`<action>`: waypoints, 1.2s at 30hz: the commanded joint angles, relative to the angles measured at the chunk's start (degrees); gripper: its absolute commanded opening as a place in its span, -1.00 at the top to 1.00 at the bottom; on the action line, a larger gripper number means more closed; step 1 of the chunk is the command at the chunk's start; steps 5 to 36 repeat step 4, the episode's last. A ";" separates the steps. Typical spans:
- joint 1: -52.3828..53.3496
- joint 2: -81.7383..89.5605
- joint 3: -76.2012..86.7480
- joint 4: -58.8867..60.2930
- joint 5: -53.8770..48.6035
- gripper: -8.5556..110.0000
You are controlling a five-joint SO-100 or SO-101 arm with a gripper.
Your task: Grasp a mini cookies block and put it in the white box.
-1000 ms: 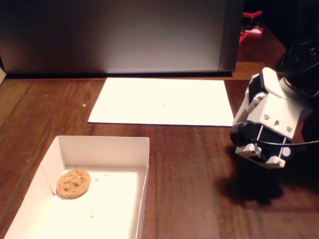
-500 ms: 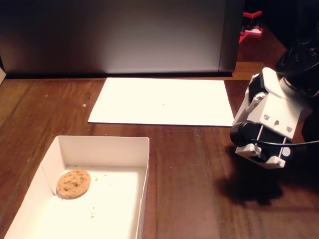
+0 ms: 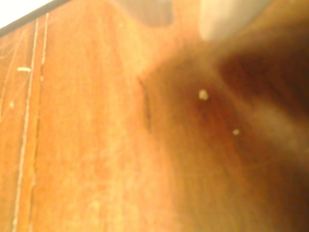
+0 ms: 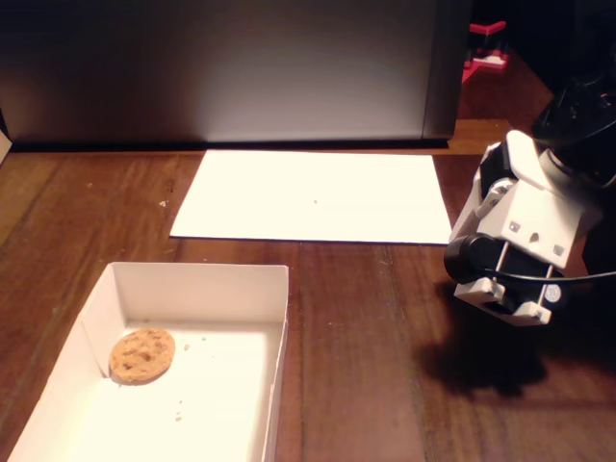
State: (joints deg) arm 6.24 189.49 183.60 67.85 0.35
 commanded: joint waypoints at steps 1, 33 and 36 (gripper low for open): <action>-0.35 4.04 -0.97 0.70 0.88 0.85; -0.35 4.04 -0.97 0.70 0.88 0.85; -0.35 4.04 -0.97 0.70 0.88 0.85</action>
